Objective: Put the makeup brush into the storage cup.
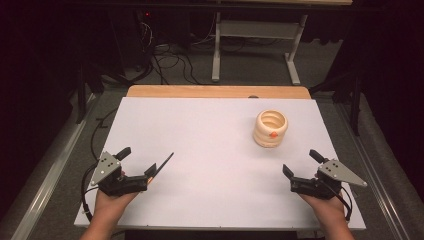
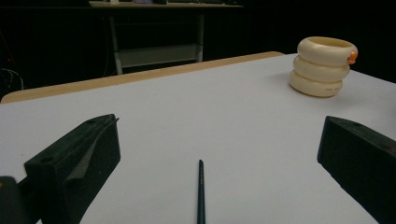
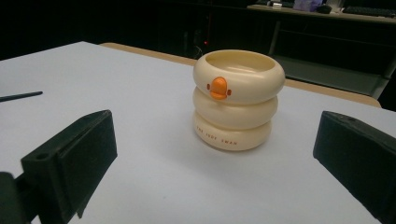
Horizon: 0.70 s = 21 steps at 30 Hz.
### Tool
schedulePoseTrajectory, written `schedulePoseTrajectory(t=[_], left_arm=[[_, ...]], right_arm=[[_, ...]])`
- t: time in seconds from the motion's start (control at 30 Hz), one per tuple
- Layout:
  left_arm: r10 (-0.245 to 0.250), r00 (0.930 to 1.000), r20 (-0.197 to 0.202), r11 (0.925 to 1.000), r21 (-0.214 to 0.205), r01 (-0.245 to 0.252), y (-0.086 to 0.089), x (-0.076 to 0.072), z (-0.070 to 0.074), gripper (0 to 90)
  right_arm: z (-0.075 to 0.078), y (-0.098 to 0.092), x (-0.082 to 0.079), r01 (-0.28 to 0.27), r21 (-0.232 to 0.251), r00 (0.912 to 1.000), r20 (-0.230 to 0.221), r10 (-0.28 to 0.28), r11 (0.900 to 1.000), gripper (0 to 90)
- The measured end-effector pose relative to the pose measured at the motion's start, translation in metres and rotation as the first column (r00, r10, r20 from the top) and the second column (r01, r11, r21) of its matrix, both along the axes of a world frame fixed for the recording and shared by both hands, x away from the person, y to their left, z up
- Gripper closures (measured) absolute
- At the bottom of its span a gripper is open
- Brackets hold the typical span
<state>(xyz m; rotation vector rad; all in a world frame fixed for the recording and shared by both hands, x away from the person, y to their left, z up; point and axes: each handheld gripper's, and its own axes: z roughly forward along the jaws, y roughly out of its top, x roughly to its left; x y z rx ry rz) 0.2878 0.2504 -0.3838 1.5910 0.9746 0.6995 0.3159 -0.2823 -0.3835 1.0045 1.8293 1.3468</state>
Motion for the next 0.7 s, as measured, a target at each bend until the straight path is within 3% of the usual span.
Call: schedulePoseTrajectory(t=[0.13,0.7], left_arm=[[-0.004,1.0,-0.002,1.0,-0.004,0.004,-0.0024,-0.0004,0.0005,0.0],[-0.006,1.0,-0.002,0.9999,-0.013,0.006,-0.0066,-0.0015,0.0003,0.0]], right_arm=[[-0.0012,0.0008,-0.0004,0.007,0.006,0.9999,-0.016,-0.007,1.0,0.7],[-0.0015,-0.0003,0.0009,0.009,-0.003,0.9999,-0.006,-0.009,1.0,0.8]])
